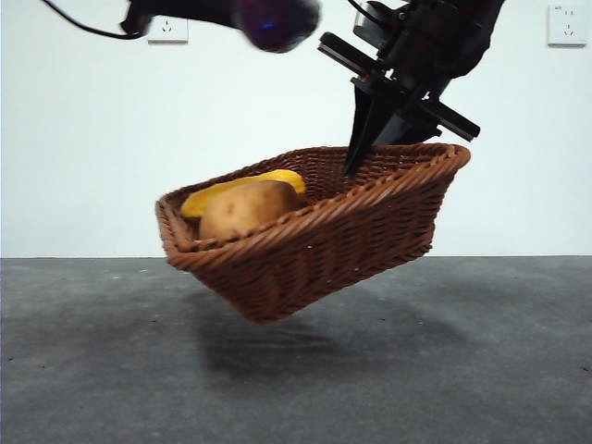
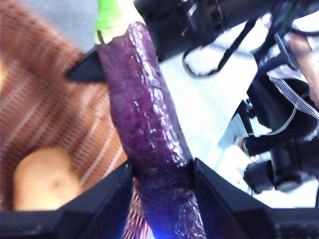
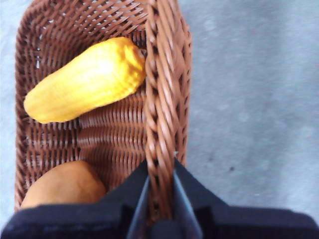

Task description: Help me put the vegetables on the table into the basket

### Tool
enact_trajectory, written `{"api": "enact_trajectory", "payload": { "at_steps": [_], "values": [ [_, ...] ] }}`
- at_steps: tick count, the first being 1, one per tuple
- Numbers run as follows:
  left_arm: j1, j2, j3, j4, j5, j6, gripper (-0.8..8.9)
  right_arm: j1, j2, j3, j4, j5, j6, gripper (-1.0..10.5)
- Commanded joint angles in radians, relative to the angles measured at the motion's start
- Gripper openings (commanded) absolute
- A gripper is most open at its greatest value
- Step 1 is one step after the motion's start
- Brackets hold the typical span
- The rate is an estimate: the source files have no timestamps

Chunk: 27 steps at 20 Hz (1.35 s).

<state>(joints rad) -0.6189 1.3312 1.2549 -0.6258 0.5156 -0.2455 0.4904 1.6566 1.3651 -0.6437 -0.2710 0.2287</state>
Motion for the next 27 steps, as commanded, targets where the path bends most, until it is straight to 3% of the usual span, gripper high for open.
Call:
{"api": "enact_trajectory", "payload": {
  "at_steps": [1, 7, 13, 14, 16, 17, 22, 27],
  "values": [
    [-0.027, 0.053, -0.006, -0.001, -0.039, -0.067, -0.08, 0.002, 0.0, 0.004, 0.018, -0.008, 0.031, -0.1],
    [-0.041, 0.216, -0.006, 0.048, -0.068, -0.147, -0.08, 0.001, 0.0, 0.004, 0.015, -0.009, 0.025, -0.1],
    [-0.029, 0.24, -0.006, 0.09, -0.072, -0.224, 0.07, 0.001, 0.0, 0.004, 0.016, -0.01, 0.003, -0.1],
    [-0.029, 0.24, -0.006, 0.089, -0.072, -0.223, 0.53, 0.001, 0.0, 0.004, 0.016, -0.01, 0.002, -0.1],
    [-0.027, 0.24, -0.006, 0.087, -0.072, -0.223, 3.22, 0.002, 0.0, 0.004, 0.016, -0.013, -0.002, -0.1],
    [-0.027, 0.24, -0.006, 0.085, -0.072, -0.223, 3.76, 0.002, 0.0, 0.004, 0.016, -0.018, -0.002, -0.1],
    [-0.027, 0.24, -0.006, 0.072, -0.071, -0.213, 3.77, 0.002, 0.0, 0.004, 0.015, -0.043, -0.005, -0.1],
    [-0.027, 0.203, 0.014, 0.068, 0.009, -0.191, 3.77, -0.001, 0.0, 0.004, 0.014, -0.043, -0.006, -0.1]
  ]
}}
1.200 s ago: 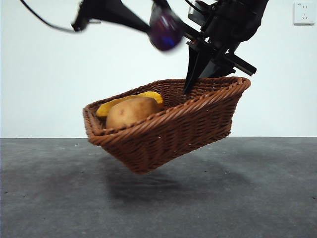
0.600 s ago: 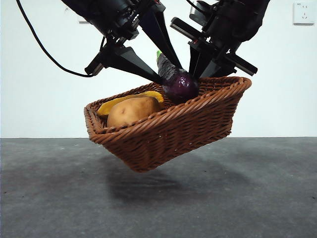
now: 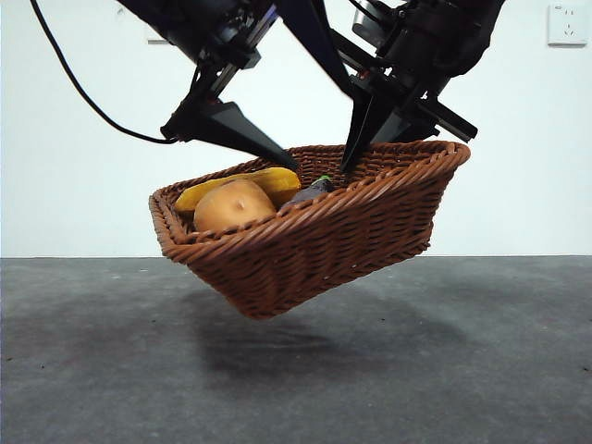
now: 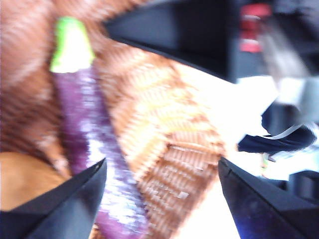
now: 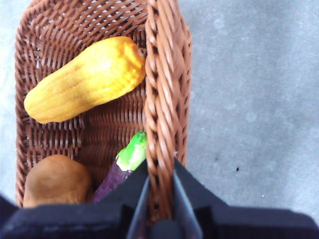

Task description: Help me put the vegetables on the table into the basket

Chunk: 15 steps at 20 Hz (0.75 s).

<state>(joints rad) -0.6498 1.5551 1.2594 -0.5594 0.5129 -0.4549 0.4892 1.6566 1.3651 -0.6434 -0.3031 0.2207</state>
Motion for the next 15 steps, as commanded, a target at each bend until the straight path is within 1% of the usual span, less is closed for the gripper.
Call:
{"api": "enact_trajectory", "payload": {
  "at_steps": [1, 4, 8, 12, 14, 15],
  "values": [
    [0.005, -0.037, 0.009, -0.003, 0.011, 0.024, 3.77, 0.0, 0.0, 0.004, 0.014, -0.011, 0.002, -0.1],
    [0.031, -0.091, 0.01, -0.048, 0.011, 0.055, 3.77, 0.0, -0.001, 0.005, 0.015, -0.011, 0.003, -0.1],
    [0.08, -0.185, 0.01, -0.162, 0.011, 0.126, 3.77, 0.0, -0.001, 0.005, 0.015, -0.011, 0.003, -0.1],
    [0.143, -0.335, 0.01, -0.237, 0.01, 0.196, 3.72, -0.006, -0.013, 0.005, 0.014, -0.011, 0.003, -0.1],
    [0.184, -0.424, 0.01, -0.266, -0.012, 0.212, 3.7, -0.028, -0.034, 0.005, 0.013, -0.013, 0.007, -0.1],
    [0.204, -0.466, 0.01, -0.278, -0.034, 0.233, 3.3, -0.043, -0.049, 0.005, 0.011, -0.024, 0.012, -0.1]
  ]
}}
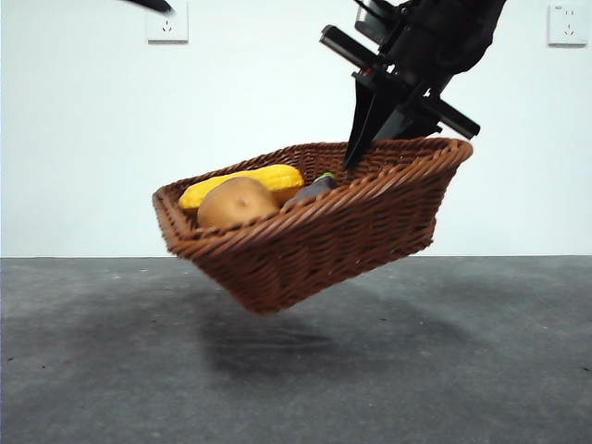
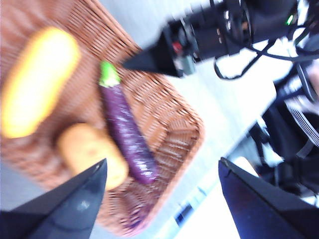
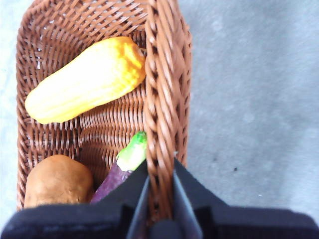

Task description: Help me put the vegetables on the table into the basket

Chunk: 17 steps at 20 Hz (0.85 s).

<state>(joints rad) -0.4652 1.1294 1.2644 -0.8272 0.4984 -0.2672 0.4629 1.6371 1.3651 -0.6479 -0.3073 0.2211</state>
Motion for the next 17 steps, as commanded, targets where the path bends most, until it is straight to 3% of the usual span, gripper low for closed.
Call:
{"api": "enact_trajectory", "payload": {
  "at_steps": [1, 3, 4, 9, 17],
  "values": [
    [0.04, -0.081, 0.005, -0.029, -0.053, 0.064, 2.47, -0.036, -0.045, 0.005, 0.011, -0.037, 0.014, -0.1],
    [0.069, -0.147, 0.005, -0.081, -0.129, 0.123, 0.35, -0.083, -0.073, 0.005, -0.024, -0.045, 0.013, -0.1],
    [0.076, -0.172, 0.005, -0.111, -0.174, 0.155, -0.09, -0.113, -0.085, 0.005, -0.044, -0.045, 0.009, -0.1],
    [0.079, -0.234, 0.005, -0.205, -0.337, 0.257, -0.08, -0.271, -0.113, 0.005, -0.124, -0.113, -0.041, -0.1],
    [0.079, -0.246, 0.005, -0.215, -0.342, 0.282, -0.08, -0.45, -0.11, 0.002, -0.181, -0.108, -0.155, -0.1]
  ]
}}
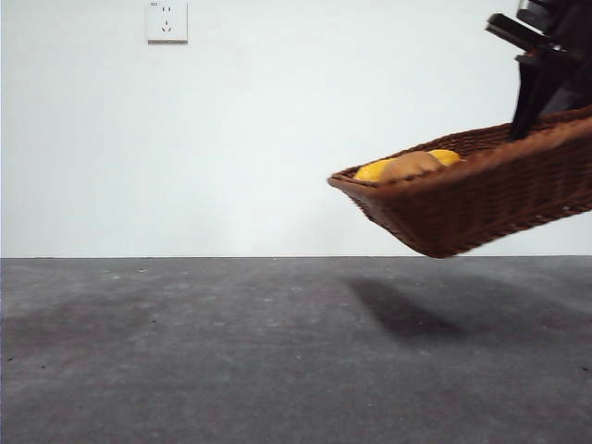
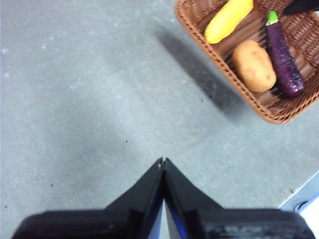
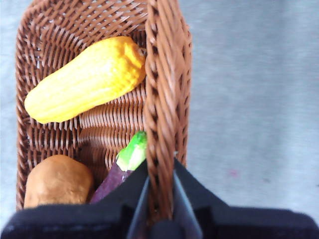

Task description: Help me put the vegetables on the table into the basket

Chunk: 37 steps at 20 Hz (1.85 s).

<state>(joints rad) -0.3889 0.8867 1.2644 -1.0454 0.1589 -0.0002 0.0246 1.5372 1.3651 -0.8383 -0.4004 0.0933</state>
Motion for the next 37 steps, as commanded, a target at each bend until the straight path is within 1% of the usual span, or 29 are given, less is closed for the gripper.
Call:
{"api": "enact_trajectory", "payload": {
  "at_steps": [1, 4, 8, 11, 14, 16, 25, 28, 30, 31, 33, 34, 35, 37],
  "values": [
    [0.003, -0.003, 0.005, 0.003, -0.003, 0.024, -0.08, -0.021, -0.01, -0.007, 0.018, -0.016, -0.035, -0.1],
    [0.003, -0.002, 0.005, 0.003, -0.003, 0.03, -0.08, -0.027, -0.01, -0.088, 0.101, -0.016, -0.033, -0.1],
    [0.003, -0.002, 0.005, 0.003, -0.003, 0.031, -0.08, -0.03, -0.008, -0.248, 0.285, -0.011, -0.008, -0.1],
    [0.003, -0.002, 0.005, 0.003, -0.003, 0.031, -0.08, -0.062, 0.003, -0.298, 0.343, -0.012, -0.008, -0.1],
    [0.003, -0.001, 0.005, 0.003, -0.003, 0.031, -0.08, -0.092, 0.036, -0.301, 0.346, -0.012, -0.028, -0.1],
    [0.003, -0.001, 0.005, 0.003, -0.002, 0.031, -0.08, -0.092, 0.067, -0.301, 0.347, -0.008, -0.045, -0.1],
    [0.003, 0.016, 0.005, 0.006, -0.003, 0.038, -0.08, -0.076, 0.186, -0.303, 0.365, 0.004, -0.046, -0.1],
    [0.003, 0.026, 0.005, 0.007, -0.003, 0.039, -0.08, -0.076, 0.197, -0.304, 0.371, 0.057, -0.05, -0.1],
    [0.003, 0.028, 0.005, 0.008, -0.003, 0.046, -0.08, -0.076, 0.197, -0.304, 0.376, 0.04, -0.053, 0.1],
    [0.003, 0.028, 0.005, 0.008, -0.003, 0.049, -0.08, -0.076, 0.197, -0.304, 0.375, 0.04, -0.053, 0.5],
    [0.003, 0.028, 0.005, 0.007, -0.003, 0.049, -0.08, -0.076, 0.196, -0.303, 0.38, 0.04, -0.053, 2.5],
    [0.003, 0.028, 0.005, 0.007, -0.002, 0.05, -0.08, -0.076, 0.193, -0.303, 0.38, 0.04, -0.053, 3.1],
    [0.003, 0.028, 0.005, 0.006, -0.003, 0.05, -0.08, -0.076, 0.188, -0.302, 0.38, 0.034, -0.053, 3.5],
    [0.003, 0.029, 0.005, 0.006, -0.002, 0.05, -0.08, -0.076, 0.165, -0.293, 0.378, 0.034, -0.053, 3.5]
  ]
}}
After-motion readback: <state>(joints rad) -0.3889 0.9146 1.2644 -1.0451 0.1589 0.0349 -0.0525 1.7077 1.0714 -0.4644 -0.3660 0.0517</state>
